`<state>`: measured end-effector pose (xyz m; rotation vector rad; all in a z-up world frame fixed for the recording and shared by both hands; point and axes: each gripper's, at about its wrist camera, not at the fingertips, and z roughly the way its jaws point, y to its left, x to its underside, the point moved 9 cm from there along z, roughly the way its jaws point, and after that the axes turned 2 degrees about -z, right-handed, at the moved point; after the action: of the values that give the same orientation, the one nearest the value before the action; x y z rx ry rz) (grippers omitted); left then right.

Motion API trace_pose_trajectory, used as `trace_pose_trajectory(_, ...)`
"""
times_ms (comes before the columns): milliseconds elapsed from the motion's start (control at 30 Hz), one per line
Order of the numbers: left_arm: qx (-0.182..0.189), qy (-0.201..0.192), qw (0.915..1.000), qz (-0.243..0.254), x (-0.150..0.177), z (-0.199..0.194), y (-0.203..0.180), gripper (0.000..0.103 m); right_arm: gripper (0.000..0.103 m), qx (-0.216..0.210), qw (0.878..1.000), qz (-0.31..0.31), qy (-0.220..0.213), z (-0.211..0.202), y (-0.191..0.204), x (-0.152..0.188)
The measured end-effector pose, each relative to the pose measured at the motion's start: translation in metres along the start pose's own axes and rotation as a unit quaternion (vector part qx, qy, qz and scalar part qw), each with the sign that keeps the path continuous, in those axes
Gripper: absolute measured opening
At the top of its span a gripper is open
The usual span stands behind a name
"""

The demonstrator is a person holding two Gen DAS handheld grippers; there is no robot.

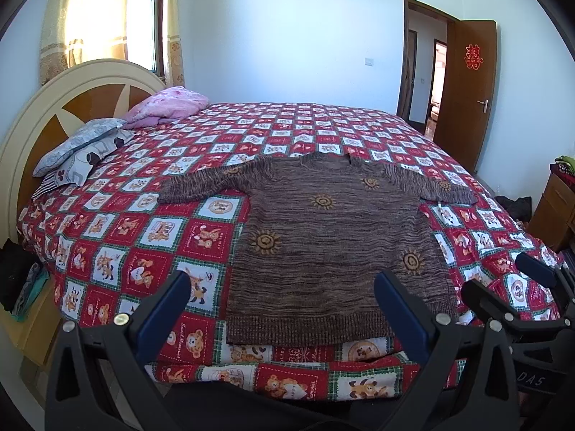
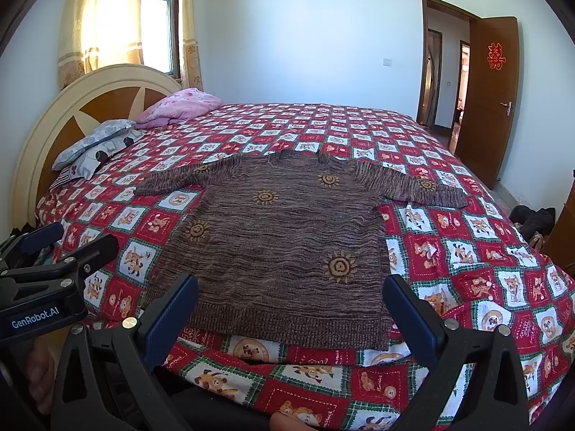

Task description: Fold small clothes

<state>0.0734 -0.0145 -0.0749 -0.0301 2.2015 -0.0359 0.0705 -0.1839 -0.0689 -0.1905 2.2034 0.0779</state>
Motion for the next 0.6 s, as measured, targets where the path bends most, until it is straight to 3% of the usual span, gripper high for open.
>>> trace_pose_trajectory(433, 0.040, 0.041, 0.9983, 0.013, 0.001, 0.021, -0.011, 0.103, 0.102, -0.018, 0.999, 0.027, 0.013, 0.024, -0.015, 0.006)
trace_pose_trajectory(600, 0.032, 0.032, 0.9987, 0.024, -0.010, 0.035, -0.010, 0.103, 0.102, -0.020, 0.999, 0.029, 0.016, 0.040, -0.027, 0.003)
